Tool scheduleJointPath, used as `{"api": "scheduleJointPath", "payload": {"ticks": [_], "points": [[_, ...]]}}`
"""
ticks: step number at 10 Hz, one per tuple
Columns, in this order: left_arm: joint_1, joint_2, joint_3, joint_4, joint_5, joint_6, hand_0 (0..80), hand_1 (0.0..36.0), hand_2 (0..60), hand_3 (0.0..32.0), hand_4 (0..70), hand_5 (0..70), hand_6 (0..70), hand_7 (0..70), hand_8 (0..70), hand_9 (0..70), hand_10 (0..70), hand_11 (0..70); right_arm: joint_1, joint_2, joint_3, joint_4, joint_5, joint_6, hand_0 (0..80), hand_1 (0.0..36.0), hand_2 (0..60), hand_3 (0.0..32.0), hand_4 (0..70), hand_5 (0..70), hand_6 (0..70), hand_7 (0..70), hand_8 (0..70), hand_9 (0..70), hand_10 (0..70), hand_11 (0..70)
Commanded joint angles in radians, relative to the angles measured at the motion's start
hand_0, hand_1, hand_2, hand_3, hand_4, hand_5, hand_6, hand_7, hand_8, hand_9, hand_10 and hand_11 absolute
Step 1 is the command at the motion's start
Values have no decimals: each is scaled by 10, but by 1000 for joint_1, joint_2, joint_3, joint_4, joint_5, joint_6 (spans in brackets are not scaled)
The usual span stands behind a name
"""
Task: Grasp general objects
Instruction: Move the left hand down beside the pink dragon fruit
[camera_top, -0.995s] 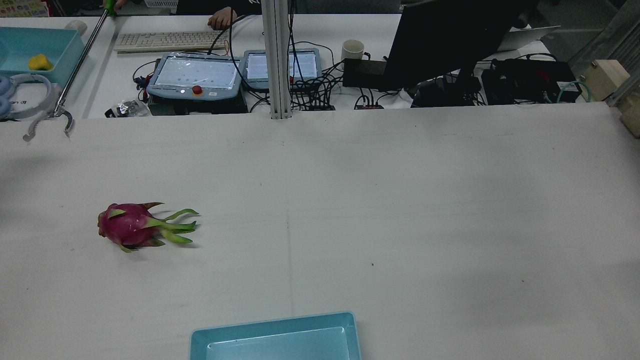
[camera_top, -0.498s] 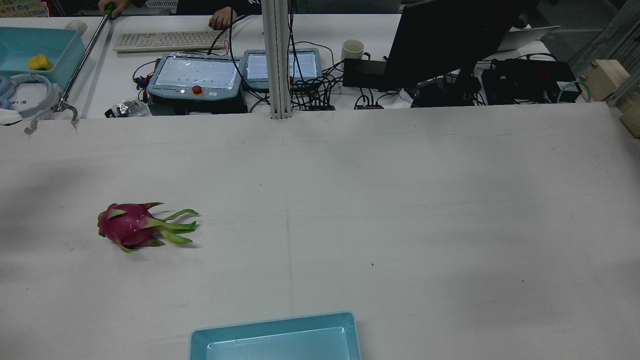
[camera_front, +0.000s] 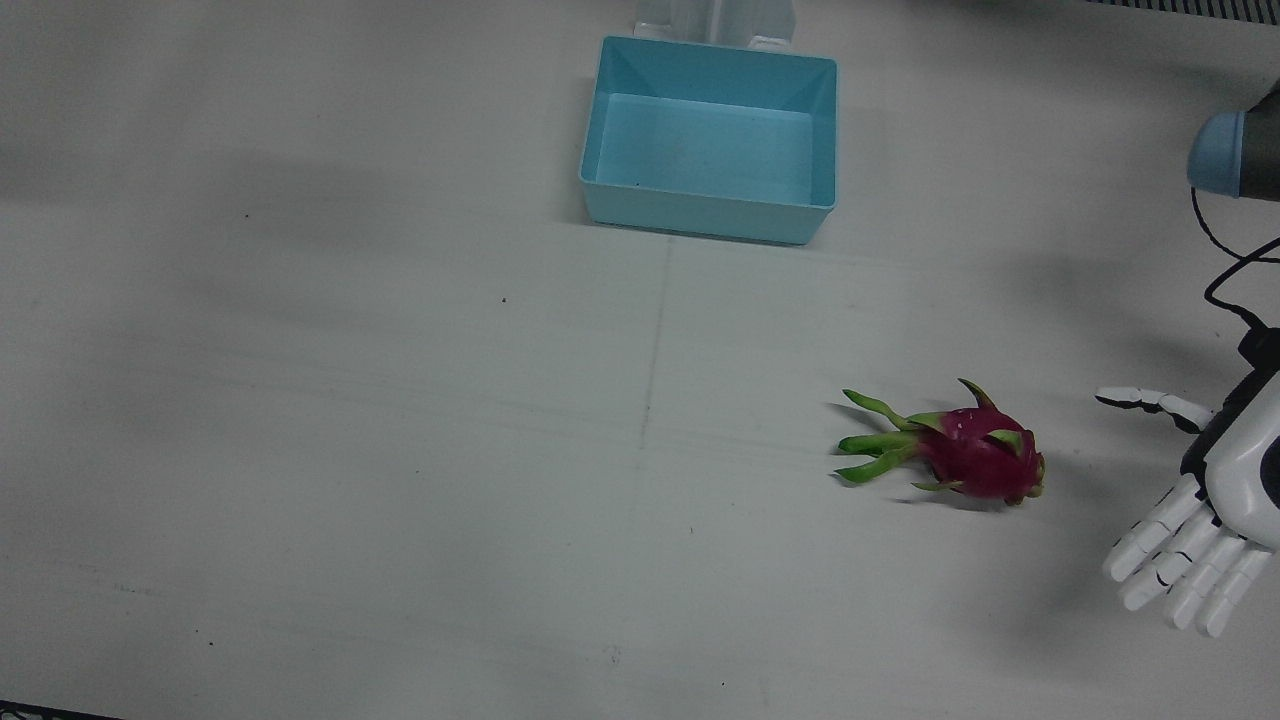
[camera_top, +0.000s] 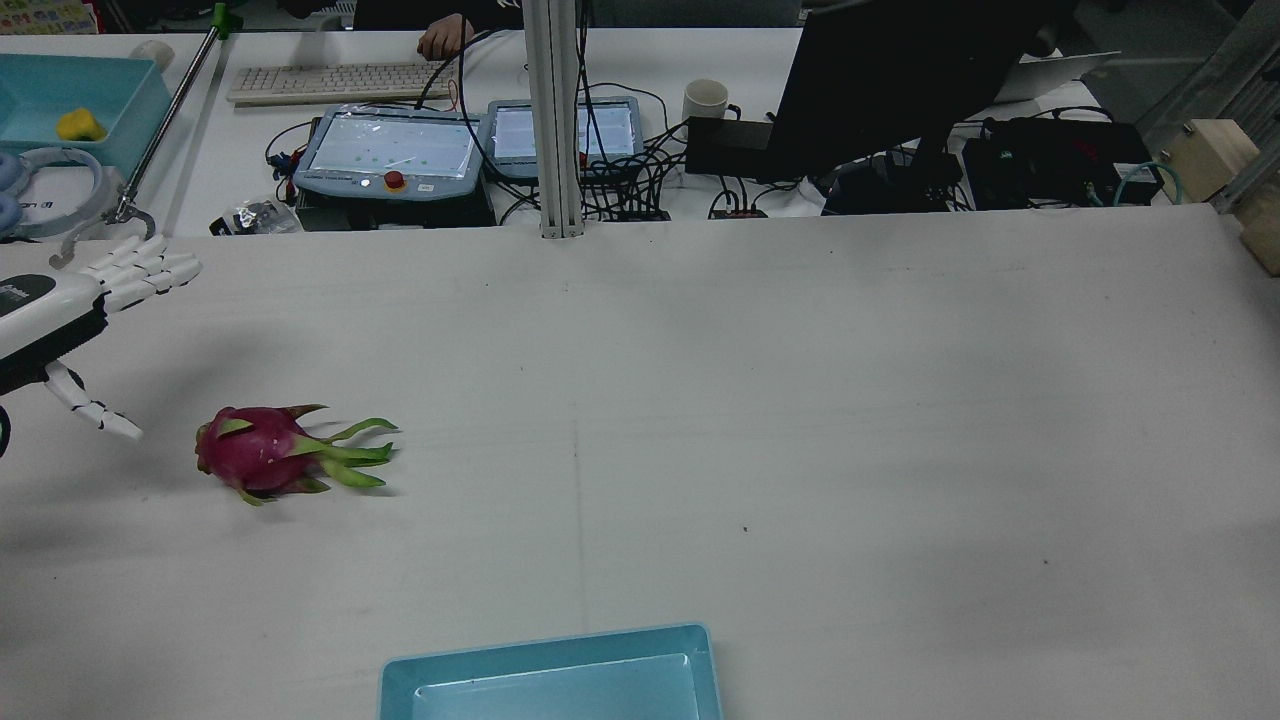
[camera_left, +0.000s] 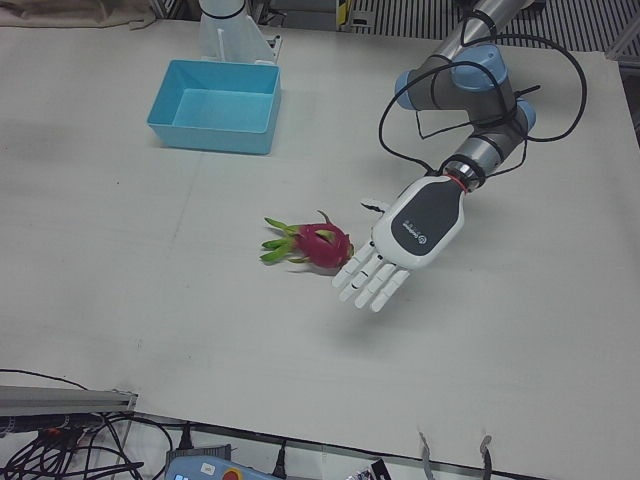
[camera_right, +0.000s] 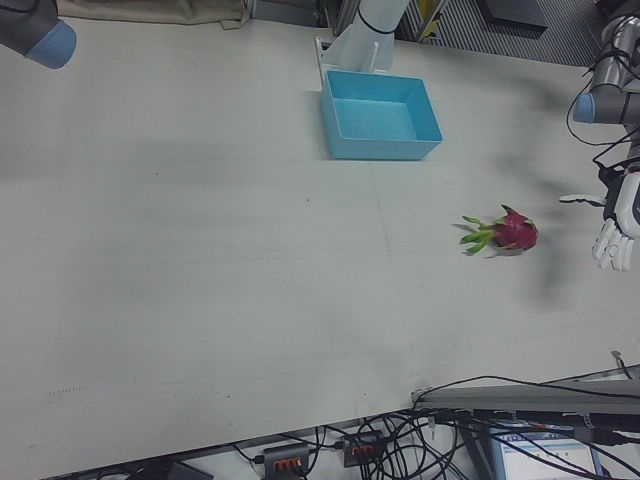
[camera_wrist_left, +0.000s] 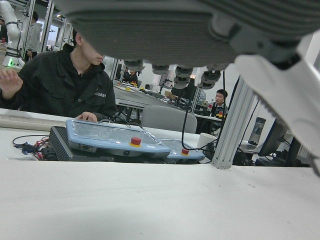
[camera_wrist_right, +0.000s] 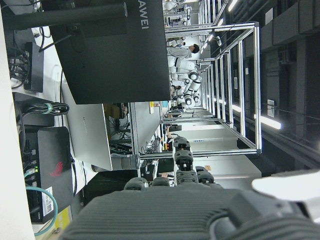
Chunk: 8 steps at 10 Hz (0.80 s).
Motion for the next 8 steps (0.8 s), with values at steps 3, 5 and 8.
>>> {"api": "scheduleJointPath", "payload": {"ticks": [3,5,8], "points": [[87,-11,1,36,-12,199,572,318,314,300,0,0,0,80,0,2,0,0,0,0,0,0,0,0,0,0,0,0,0,0,0,0,0,0,0,0],[108,-6,7,37,-13,245,566,303,277,302,0,0,0,83,0,2,0,0,0,0,0,0,2,0,0,0,0,0,0,0,0,0,0,0,0,0],[128,-12,53,19,-36,284,564,289,229,278,0,0,0,94,0,4,0,0,0,0,0,0,0,0,0,0,0,0,0,0,0,0,0,0,0,0]]}}
